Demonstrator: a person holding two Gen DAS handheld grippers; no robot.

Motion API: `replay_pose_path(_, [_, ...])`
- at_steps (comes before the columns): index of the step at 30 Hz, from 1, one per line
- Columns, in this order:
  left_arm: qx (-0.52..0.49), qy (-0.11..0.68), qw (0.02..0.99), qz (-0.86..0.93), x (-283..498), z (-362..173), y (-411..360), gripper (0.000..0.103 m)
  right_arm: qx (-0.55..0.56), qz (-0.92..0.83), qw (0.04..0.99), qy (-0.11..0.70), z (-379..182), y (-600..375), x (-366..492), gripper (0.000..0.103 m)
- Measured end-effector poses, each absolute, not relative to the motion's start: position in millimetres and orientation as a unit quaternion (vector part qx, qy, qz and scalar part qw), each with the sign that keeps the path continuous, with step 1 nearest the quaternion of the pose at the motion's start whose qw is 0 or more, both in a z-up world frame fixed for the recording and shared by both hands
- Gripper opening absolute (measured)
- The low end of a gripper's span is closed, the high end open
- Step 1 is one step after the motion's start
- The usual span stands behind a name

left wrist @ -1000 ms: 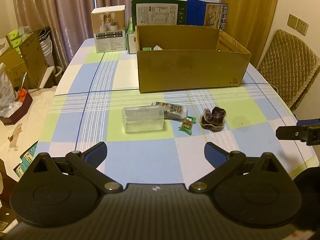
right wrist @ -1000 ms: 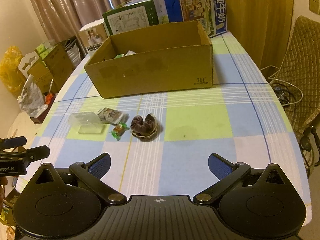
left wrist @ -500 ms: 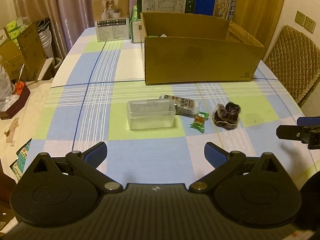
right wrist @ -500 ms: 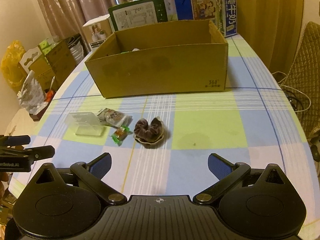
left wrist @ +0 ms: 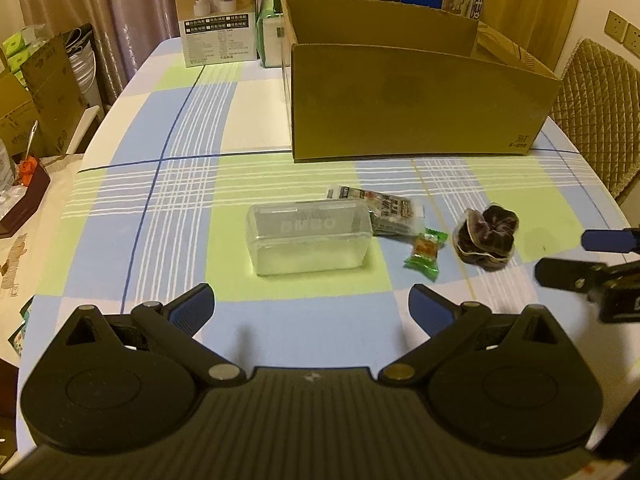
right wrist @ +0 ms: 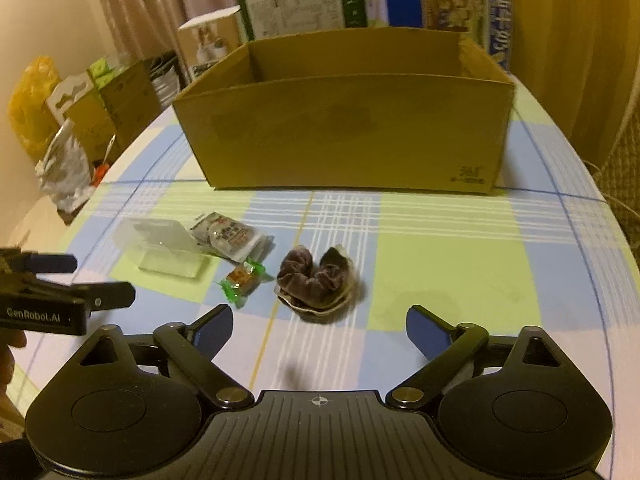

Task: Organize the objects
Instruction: 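Lower the right gripper onto the brown scrunchie and close it, then grasp the clear plastic box with the left gripper while the right gripper holds the scrunchie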

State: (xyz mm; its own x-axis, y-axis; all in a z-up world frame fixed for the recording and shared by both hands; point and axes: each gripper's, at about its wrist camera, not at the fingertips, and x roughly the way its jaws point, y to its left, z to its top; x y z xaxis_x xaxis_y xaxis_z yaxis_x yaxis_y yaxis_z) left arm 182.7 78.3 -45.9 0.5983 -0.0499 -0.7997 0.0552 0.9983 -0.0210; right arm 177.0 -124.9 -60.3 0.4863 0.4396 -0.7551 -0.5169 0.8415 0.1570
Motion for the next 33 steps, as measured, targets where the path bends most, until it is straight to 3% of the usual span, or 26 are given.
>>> replay_pose_path(7, [-0.001, 0.445, 0.895, -0.031, 198.0, -55.6, 82.3, 0.102, -0.059, 0.296, 0.863, 0.404, -78.5, -106.2, 194.2, 0.086])
replay_pose_path(17, [-0.008, 0.437, 0.899, -0.03, 211.6, -61.4, 82.8, 0.102, -0.092, 0.297, 0.86, 0.405, -99.8, -87.8, 207.3, 0.07])
replay_pose_path(19, [-0.01, 0.438, 0.899, -0.032, 214.3, -63.1, 81.3, 0.102, -0.094, 0.295, 0.859, 0.408, -102.0, -86.7, 208.8, 0.064])
replay_pose_path(21, [-0.011, 0.434, 0.9, -0.036, 216.7, -64.1, 79.6, 0.102, -0.091, 0.289, 0.859, 0.412, -103.0, -87.9, 210.3, 0.049])
replay_pose_path(24, [-0.017, 0.433, 0.9, -0.039, 220.0, -66.1, 77.2, 0.102, -0.081, 0.282, 0.863, 0.411, -100.7, -92.7, 211.3, 0.036])
replay_pose_path(27, [-0.014, 0.433, 0.9, -0.04, 223.7, -68.5, 75.1, 0.102, -0.08, 0.281, 0.865, 0.408, -98.9, -94.2, 211.0, 0.03])
replay_pose_path(33, [-0.004, 0.433, 0.901, -0.028, 231.8, -76.4, 74.2, 0.101, -0.075, 0.275, 0.869, 0.404, -96.1, -95.8, 211.2, 0.026])
